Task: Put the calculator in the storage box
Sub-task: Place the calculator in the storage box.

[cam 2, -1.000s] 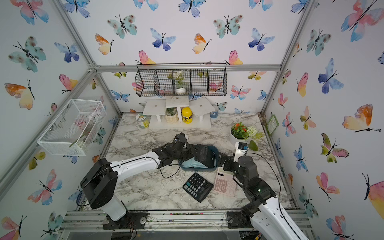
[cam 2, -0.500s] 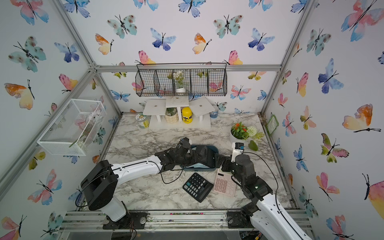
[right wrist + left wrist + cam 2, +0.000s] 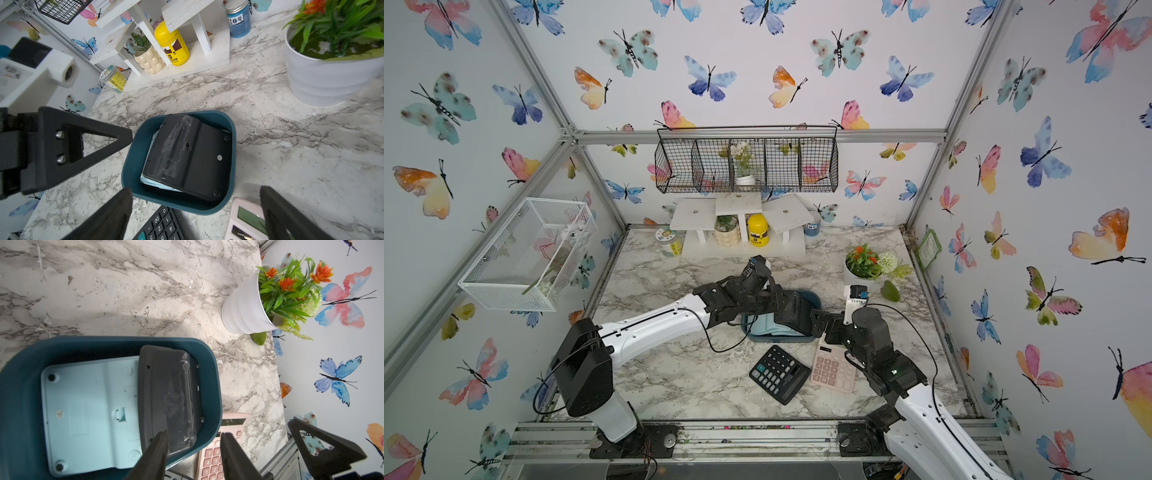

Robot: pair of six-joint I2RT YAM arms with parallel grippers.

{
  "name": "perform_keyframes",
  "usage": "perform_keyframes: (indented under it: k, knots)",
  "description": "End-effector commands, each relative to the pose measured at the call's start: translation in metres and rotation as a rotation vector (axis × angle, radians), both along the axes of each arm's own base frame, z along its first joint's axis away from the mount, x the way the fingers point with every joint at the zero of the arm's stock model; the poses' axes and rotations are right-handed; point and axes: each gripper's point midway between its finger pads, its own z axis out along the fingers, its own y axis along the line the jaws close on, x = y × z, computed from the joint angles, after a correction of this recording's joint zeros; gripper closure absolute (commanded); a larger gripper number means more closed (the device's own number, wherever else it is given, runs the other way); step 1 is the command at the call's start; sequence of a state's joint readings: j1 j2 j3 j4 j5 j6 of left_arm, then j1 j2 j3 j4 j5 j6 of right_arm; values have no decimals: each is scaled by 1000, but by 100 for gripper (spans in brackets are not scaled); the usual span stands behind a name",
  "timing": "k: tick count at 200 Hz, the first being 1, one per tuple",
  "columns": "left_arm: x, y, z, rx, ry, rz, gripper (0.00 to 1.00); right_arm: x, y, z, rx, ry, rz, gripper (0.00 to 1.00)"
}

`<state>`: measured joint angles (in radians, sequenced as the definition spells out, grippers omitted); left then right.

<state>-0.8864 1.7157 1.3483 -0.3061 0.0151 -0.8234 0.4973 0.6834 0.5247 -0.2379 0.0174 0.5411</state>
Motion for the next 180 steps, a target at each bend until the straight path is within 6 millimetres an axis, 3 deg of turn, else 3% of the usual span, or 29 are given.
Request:
perform_keyframes:
  k: [1, 60, 118, 180]
  knots:
    - [-7, 12, -42, 136, 70, -49, 52, -2, 4, 1, 9, -1, 25, 2]
    - [-9, 3, -55, 128, 109, -82, 51, -3, 5, -3, 1, 8, 30, 2]
    - [-28, -4, -55, 82, 128, -116, 71, -2, 5, -7, -3, 14, 32, 2]
    - [-42, -8, -59, 84, 149, -132, 74, -3, 5, -10, -9, 19, 37, 1]
